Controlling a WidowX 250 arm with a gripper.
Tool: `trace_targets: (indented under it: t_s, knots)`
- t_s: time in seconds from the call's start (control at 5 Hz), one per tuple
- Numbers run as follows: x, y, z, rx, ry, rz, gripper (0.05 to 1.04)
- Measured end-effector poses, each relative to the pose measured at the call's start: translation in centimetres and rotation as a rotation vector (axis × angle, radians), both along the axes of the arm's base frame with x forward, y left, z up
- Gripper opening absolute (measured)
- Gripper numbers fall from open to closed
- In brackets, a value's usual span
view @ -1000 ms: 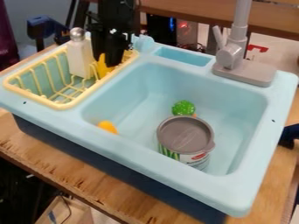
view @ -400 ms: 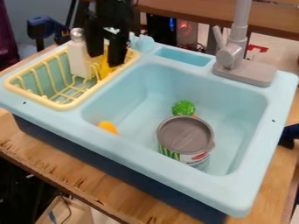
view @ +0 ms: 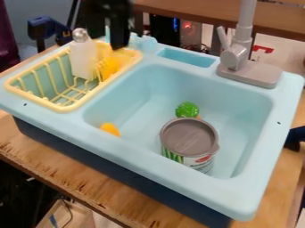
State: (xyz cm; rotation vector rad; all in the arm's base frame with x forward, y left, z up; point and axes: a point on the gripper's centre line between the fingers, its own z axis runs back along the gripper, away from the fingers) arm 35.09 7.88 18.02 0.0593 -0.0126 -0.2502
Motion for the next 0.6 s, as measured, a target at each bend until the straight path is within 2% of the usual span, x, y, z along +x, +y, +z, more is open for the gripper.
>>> trace_targets:
  t_s: [0.2,0.4,0.6]
  knots:
    - [-1.7,-0.5,2.1,-0.004,-0.036,-0.021,0.994]
    - [-3.8,-3.0,2.0,-0.048,0.03,-0.081,0.994]
    - [-6.4,-4.7,2.6,-0.063,0.055,-0.122,0.994]
